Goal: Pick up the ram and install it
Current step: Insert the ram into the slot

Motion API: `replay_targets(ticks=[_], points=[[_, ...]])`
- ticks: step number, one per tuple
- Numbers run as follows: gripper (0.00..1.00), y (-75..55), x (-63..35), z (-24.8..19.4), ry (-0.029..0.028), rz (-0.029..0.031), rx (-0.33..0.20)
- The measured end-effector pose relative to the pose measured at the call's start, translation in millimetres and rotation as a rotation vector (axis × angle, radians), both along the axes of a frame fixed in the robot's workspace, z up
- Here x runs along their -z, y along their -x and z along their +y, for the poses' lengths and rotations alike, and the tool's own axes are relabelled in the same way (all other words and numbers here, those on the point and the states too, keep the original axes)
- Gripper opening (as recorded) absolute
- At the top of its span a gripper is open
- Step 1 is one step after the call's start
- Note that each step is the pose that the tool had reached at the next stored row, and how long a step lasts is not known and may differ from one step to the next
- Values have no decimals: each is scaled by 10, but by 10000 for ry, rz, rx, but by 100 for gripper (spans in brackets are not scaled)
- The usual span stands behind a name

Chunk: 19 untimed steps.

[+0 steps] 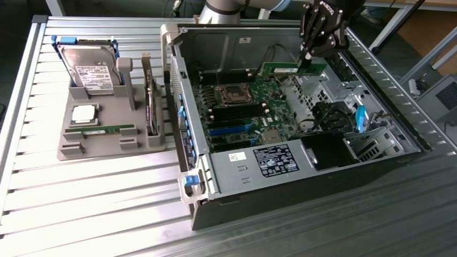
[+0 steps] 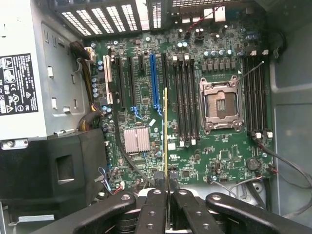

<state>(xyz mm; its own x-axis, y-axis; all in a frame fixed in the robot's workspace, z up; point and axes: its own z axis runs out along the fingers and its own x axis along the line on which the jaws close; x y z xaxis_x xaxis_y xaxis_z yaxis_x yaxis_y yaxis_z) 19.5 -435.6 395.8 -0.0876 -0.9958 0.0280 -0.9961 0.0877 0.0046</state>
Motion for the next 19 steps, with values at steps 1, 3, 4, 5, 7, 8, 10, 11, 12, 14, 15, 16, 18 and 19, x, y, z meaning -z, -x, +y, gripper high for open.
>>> replay_targets(ticks=[1, 3, 4, 5, 7, 8, 10, 11, 12, 14, 15, 16, 18, 19], points=[[11, 0, 7, 0, 0, 0, 0], [11, 0, 20, 0, -1, 0, 0], [11, 0, 26, 0, 0, 0, 0], [11, 0, 31, 0, -1, 0, 0], [11, 0, 44, 0, -1, 0, -1], [11, 0, 48, 0, -1, 0, 0], [11, 0, 59, 0, -1, 0, -1], [11, 0, 65, 0, -1, 0, -1], [11, 0, 71, 0, -2, 0, 0], [11, 0, 78, 0, -2, 0, -1], [11, 0, 81, 0, -1, 0, 0], [11, 0, 84, 0, 0, 0, -1], [11, 0, 92, 0, -1, 0, 0], [11, 0, 94, 0, -1, 0, 0]])
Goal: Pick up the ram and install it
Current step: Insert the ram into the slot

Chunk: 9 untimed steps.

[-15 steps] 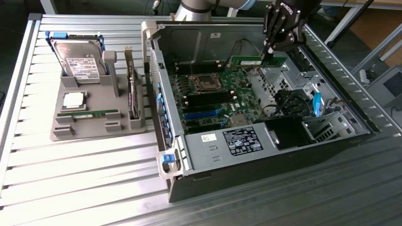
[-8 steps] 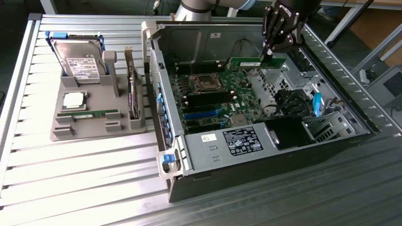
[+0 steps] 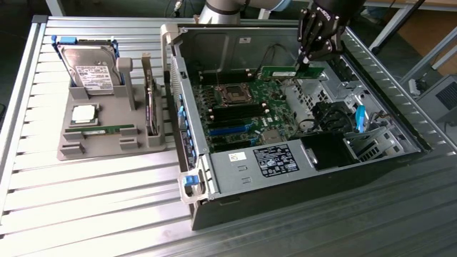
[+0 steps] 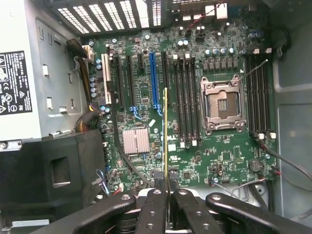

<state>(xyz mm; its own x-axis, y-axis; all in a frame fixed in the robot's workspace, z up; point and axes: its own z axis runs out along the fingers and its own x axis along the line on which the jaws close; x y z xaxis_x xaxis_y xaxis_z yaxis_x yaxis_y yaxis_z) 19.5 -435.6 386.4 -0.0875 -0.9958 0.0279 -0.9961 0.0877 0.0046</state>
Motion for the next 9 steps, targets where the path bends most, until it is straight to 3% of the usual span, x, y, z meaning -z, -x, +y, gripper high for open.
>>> replay_targets(ticks=[9], points=[[11, 0, 40, 0, -1, 0, 0]])
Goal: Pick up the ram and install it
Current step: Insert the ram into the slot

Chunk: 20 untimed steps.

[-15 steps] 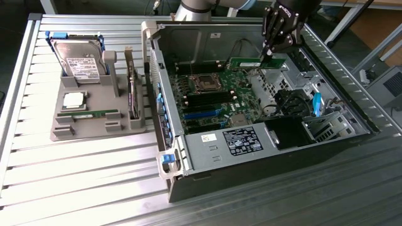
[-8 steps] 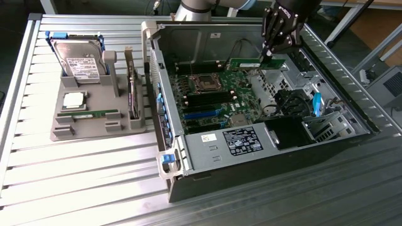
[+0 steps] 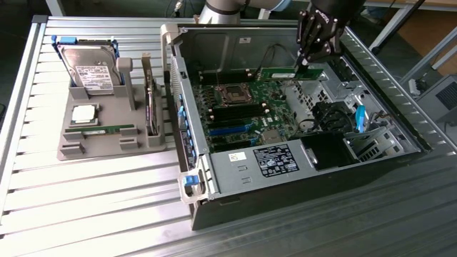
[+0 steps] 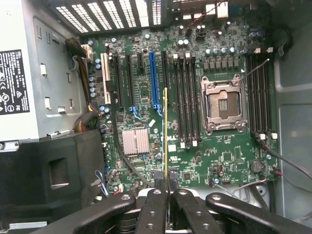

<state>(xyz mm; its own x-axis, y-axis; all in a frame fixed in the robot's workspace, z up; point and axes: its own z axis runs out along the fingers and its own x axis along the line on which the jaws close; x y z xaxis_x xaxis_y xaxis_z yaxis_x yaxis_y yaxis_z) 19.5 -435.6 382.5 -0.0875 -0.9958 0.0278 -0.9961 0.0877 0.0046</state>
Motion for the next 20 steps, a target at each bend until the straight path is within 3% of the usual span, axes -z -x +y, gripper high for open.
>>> replay_targets(ticks=[20], points=[[11, 0, 62, 0, 0, 1, 0]])
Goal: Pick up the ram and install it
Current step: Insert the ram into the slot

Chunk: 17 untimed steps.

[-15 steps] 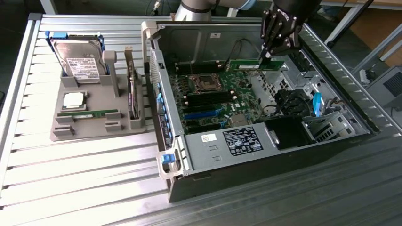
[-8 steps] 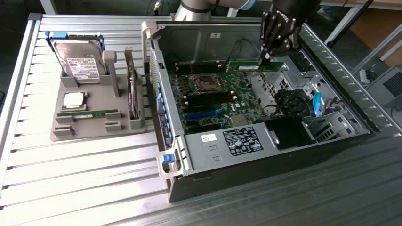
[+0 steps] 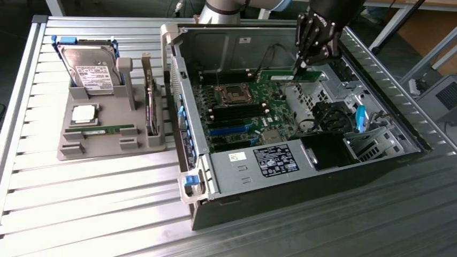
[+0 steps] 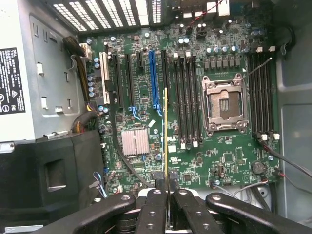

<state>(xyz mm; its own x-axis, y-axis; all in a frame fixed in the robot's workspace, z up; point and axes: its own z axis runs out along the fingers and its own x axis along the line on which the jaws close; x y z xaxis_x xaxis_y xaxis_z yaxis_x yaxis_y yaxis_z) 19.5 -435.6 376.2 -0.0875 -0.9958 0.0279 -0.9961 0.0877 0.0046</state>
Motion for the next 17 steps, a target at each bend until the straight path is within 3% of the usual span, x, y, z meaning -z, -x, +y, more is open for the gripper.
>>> replay_targets(ticks=[17], points=[[11, 0, 65, 0, 0, 0, 0]])
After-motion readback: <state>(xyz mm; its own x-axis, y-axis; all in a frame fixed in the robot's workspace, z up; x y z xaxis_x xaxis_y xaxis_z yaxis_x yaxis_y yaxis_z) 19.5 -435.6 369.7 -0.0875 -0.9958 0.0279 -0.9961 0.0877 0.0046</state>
